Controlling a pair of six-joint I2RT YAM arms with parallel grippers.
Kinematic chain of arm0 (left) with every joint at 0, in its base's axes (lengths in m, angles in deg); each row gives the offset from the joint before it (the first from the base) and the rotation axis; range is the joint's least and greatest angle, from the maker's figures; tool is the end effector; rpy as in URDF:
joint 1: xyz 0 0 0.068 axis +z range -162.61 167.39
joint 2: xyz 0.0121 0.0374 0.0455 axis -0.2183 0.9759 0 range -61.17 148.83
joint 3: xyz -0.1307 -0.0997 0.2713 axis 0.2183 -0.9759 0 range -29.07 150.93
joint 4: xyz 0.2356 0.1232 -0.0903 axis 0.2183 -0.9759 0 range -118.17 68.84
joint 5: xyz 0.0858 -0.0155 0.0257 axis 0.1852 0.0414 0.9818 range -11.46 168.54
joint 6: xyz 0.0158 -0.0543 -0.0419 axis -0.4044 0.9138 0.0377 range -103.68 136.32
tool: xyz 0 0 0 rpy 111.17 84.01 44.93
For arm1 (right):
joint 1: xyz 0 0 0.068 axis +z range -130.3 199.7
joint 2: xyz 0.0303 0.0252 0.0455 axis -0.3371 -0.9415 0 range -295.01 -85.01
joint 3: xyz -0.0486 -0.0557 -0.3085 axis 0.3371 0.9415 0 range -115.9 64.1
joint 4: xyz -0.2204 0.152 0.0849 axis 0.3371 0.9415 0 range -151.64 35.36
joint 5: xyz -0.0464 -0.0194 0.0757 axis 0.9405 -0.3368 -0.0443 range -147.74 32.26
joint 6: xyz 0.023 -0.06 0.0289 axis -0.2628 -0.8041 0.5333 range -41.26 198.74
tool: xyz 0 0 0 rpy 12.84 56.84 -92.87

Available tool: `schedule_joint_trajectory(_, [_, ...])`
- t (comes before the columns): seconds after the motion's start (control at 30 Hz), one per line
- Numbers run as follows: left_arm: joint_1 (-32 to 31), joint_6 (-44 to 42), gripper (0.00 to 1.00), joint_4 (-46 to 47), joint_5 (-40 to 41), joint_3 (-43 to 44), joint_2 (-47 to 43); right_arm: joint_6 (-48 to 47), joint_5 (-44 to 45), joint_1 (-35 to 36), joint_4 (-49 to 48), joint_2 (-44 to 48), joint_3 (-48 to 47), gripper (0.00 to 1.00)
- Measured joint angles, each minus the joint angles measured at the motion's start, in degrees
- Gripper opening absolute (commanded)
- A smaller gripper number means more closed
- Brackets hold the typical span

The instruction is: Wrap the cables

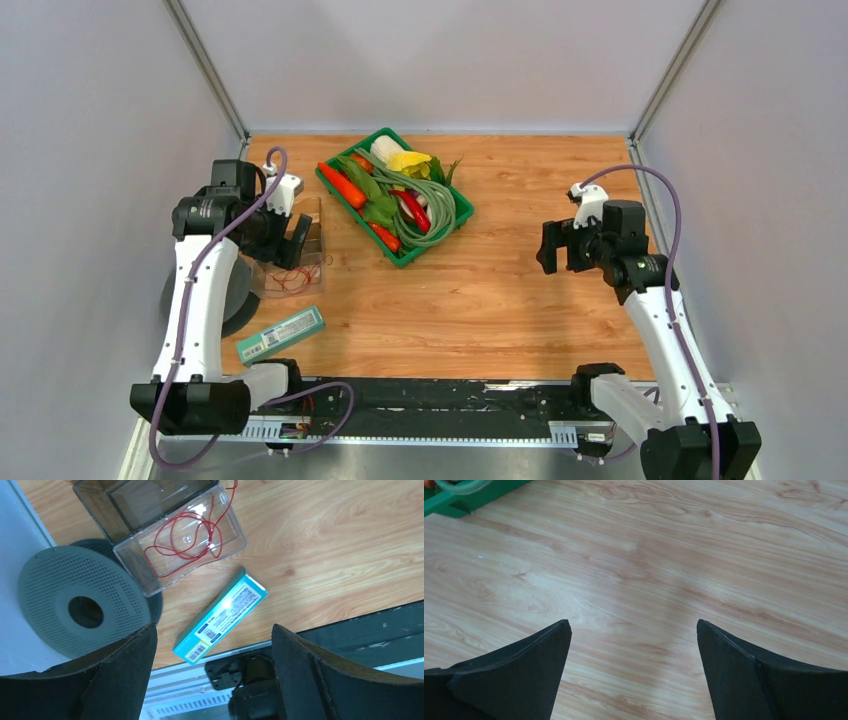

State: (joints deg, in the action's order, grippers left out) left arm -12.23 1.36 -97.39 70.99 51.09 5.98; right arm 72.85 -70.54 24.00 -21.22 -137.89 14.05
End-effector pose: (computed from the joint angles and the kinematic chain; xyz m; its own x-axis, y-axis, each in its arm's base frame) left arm 0.2041 -0.0062 0.4001 -0.8489 0.2502 -0.4656 0.2813 0.9596 0.0030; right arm 0.1947 0.0274 0.3180 -0.6558 -0.1497 -0.7400 -0.3029 0.9500 0.0763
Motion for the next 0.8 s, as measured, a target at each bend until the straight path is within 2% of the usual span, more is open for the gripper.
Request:
schedule_joint_trajectory(0.27, [8.74, -14.05, 0.93, -0.42, -0.66, -2.29, -0.20, -1.79, -6.93, 0.00, 3.69, -3.82, -3.65, 1.00])
schedule_joint_trajectory(0.47, [18.03, -29.20, 0.93, -0.92, -0.31, -3.06, 0.13, -2.05, -11.08, 0.00, 3.93, -5.07, -3.87, 1.00])
schedule_joint_trajectory(0.8, [28.39, -53.44, 0.94, -0.87, 0.79, -2.75, 5.62, -2.56, -13.99, 0.00, 4.79, -5.90, -3.91, 1.00])
